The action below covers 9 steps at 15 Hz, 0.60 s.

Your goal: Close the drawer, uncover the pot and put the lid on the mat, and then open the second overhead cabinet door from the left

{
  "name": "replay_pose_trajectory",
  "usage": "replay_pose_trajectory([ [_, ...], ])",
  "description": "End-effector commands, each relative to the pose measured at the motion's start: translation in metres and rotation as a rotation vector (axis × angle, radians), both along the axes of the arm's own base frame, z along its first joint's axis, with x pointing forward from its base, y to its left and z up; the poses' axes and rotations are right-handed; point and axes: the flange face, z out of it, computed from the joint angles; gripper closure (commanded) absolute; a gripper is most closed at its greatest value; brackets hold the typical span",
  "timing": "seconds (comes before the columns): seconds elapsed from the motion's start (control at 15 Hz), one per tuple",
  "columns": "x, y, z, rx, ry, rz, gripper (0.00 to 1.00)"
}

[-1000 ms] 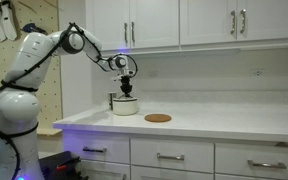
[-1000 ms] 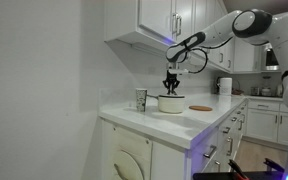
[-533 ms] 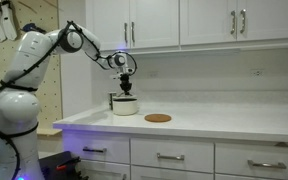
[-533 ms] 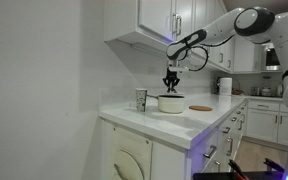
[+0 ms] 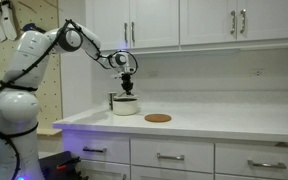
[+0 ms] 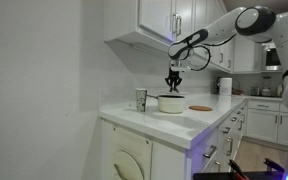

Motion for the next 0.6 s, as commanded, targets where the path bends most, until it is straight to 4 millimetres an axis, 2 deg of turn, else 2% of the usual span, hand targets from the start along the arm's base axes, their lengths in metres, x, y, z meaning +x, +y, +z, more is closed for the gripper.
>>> replay_pose_trajectory([
  [0.0, -0.011, -0.013, 0.02, -0.002, -0.007, -0.036, 0.94],
  [0.27, -0.009, -0.032, 0.022, -0.002, -0.008, -0.071, 0.94],
  [0.53, -0.006, -0.062, 0.024, 0.001, -0.01, -0.121, 0.94],
])
